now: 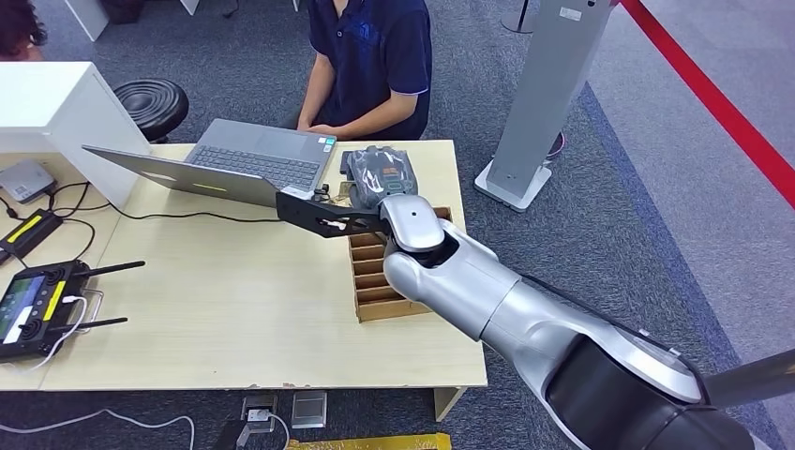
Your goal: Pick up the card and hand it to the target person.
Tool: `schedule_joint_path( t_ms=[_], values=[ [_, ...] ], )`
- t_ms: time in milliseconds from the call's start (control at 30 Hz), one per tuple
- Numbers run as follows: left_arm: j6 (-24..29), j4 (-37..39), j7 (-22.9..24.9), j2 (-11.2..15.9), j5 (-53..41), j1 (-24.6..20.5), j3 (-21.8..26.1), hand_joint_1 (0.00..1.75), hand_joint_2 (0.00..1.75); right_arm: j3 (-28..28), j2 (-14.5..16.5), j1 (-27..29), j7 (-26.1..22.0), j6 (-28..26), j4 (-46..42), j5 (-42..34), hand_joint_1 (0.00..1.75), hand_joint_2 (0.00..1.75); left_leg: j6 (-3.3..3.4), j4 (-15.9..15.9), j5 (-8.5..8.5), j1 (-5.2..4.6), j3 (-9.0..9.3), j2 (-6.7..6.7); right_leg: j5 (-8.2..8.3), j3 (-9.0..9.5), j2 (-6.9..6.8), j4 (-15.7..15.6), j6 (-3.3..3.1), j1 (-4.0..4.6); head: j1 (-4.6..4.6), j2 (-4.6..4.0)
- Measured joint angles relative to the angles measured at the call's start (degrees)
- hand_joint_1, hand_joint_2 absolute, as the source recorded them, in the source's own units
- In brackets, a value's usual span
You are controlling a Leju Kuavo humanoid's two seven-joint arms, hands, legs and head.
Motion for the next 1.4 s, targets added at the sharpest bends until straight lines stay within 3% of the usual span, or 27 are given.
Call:
schedule_joint_path(
  t_ms=[167, 400, 567, 800, 1400],
  values=[
    [-0.3, 0.0, 0.3, 0.0, -0.5, 0.0, 0.0, 0.00, 1.75, -1.3, -0.9, -0.1, -2.1, -5.1, -2.3, 2.9, 1.33, 1.75, 0.00, 0.0, 0.00, 0.00, 0.01, 0.01, 0.00, 0.00, 0.01, 0.0, 0.00, 0.00, -0.01, 0.00],
    [-0.8, 0.0, 0.5, -0.2, -1.1, -0.6, 0.0, 0.00, 1.75, -2.3, -1.3, 0.6, -9.5, -21.0, 0.4, 8.4, 1.33, 1.75, 0.00, 0.0, 0.00, 0.00, -0.01, 0.00, 0.00, 0.00, 0.00, 0.0, 0.00, 0.00, -0.01, 0.00],
    [-0.9, 0.0, 0.5, -0.4, -1.5, -0.9, 0.0, 0.00, 1.75, -3.0, -1.3, 1.2, -11.0, -29.0, 4.8, 11.8, 1.33, 1.75, 0.00, 0.0, 0.00, 0.00, -0.01, 0.00, 0.00, 0.00, 0.01, 0.0, 0.00, 0.00, 0.02, 0.00],
    [-1.1, 0.0, 0.6, -0.5, -2.0, -1.1, -0.5, 0.00, 1.75, -3.8, -1.3, 1.8, -10.8, -31.8, 9.1, 13.3, 1.33, 1.75, 0.00, 0.0, 0.00, 0.00, -0.01, 0.00, 0.00, 0.00, 0.01, 0.0, 0.00, 0.00, -0.02, 0.00],
    [-1.1, 0.0, 0.6, -0.5, -1.8, -1.3, -0.9, 0.00, 1.75, -4.0, -0.6, 2.0, -10.7, -31.2, 12.8, 13.6, 1.33, 1.75, 0.00, 0.0, 0.00, 0.00, -0.01, 0.00, 0.00, 0.00, 0.01, 0.0, 0.00, 0.00, 0.01, 0.00]
  ],
)
